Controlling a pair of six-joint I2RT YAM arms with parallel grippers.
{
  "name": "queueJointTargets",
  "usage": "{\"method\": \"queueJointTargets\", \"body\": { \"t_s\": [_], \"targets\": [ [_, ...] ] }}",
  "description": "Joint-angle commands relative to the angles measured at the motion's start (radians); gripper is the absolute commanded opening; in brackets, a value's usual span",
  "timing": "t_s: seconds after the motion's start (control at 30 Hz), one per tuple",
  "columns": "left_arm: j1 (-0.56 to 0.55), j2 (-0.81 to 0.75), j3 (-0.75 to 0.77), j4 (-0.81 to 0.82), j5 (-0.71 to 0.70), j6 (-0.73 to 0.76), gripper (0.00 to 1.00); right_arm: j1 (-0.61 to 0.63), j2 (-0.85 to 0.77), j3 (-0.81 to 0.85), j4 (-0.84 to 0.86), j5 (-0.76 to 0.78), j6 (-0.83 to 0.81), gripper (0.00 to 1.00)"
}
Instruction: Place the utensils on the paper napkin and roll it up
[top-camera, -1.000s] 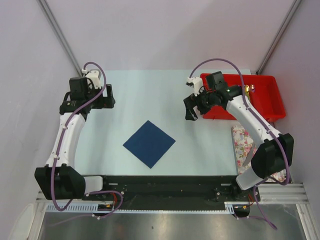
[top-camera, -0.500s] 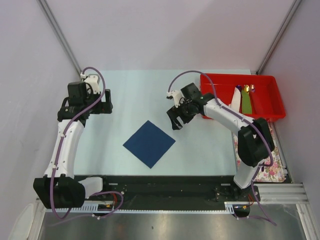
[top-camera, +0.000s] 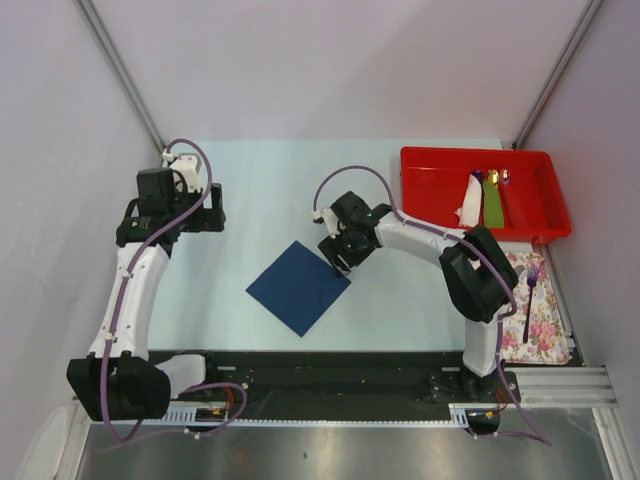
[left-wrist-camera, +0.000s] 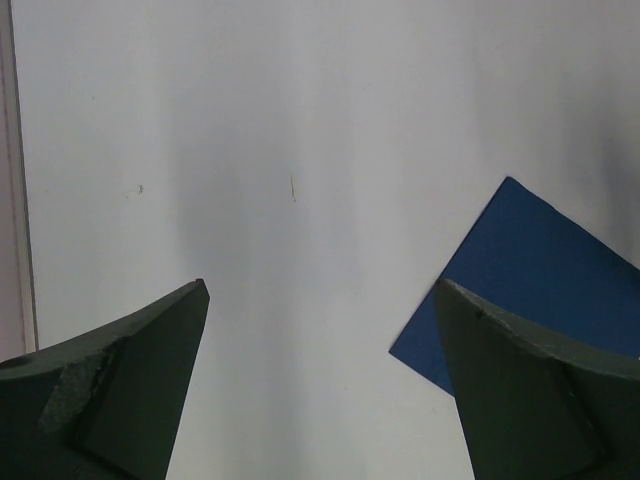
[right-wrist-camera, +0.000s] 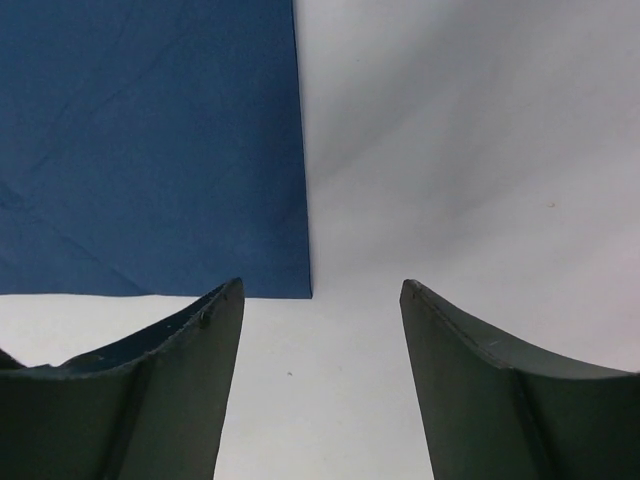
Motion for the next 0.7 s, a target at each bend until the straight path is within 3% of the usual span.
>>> {"method": "queueJointTargets", "body": {
  "t_s": [0.0,0.5,0.67],
  "targets": [
    [0.001,-0.03,-0.019,0.03,-0.008,0.026,1.0,0.022,0.033,-0.006,0.042,0.051,0.031,0.67],
    [0.001,-0.018,-0.055,0.055,-0.03,0.027,1.0,0.048,0.079,-0.036,0.054,0.01,0.043,0.48],
    [0.001,-0.017,-0.065,0.068,-0.033,0.026,1.0,0.108,0.056,-0.084,0.066,0.093,0.047,0.43]
  ]
}}
